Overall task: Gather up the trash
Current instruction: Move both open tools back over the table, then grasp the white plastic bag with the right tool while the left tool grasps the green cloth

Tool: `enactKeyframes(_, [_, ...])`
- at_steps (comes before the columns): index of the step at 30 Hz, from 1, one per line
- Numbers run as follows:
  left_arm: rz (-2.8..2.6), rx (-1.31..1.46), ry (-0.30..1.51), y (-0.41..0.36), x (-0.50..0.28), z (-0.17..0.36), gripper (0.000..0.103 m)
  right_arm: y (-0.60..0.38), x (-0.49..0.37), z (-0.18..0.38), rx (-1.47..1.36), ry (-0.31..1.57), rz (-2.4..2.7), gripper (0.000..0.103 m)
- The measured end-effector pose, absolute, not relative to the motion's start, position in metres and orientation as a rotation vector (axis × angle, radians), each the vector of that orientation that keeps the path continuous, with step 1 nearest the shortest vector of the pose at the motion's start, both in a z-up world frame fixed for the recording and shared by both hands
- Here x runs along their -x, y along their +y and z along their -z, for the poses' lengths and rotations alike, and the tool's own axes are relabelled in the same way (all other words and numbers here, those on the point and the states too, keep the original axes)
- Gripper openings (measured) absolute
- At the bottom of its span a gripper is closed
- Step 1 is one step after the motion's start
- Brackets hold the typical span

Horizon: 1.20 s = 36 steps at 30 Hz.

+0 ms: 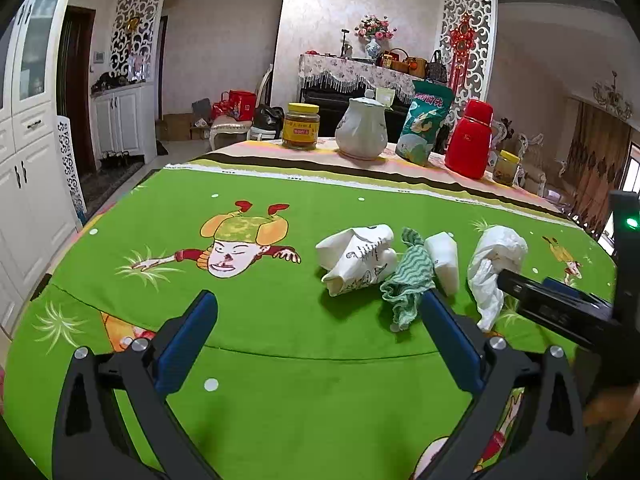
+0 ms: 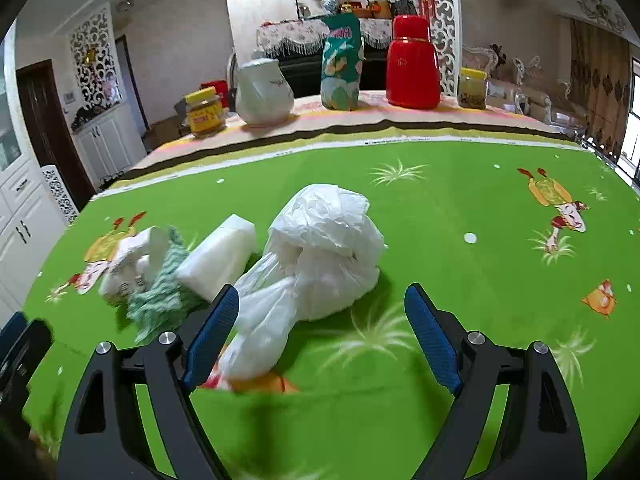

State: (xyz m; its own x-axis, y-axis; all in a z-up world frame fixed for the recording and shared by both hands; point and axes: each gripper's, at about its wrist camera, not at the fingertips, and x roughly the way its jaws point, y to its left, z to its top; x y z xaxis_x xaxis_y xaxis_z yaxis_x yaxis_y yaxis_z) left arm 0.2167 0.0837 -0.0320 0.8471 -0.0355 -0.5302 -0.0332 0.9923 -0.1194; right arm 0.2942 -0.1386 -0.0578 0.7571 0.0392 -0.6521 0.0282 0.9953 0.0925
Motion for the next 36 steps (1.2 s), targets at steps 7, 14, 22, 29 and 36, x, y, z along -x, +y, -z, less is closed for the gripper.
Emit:
enactKeyframes(7, [-0.025,0.09,0.59,0.083,-0.221,0.033,0.098,-0.133,-0.319,0.059,-0.097,0.735,0.029,0.082])
enactKeyframes(14, [-0.019,0.08,0.588,0.082,-0.218,0.033,0.098,-0.129,-0.341,0.077,-0.066,0.863,0.104,0.083])
enactKeyframes(22, [0.001,0.08,0.598,0.082,-0.217,0.034,0.098,-0.137,-0.309,0.071,-0.095,0.823,0.026,0.035])
enactKeyframes(29, [0.024,0.076,0.601,0.079,-0.216,0.034,0.098,-0.14,-0.235,0.043,-0.111,0.709,-0.026,0.034])
enactKeyframes(36, [0.063,0.074,0.597,0.075,-0.212,0.033,0.098,-0.146,-0.188,0.047,-0.155,0.663,-0.011,0.034])
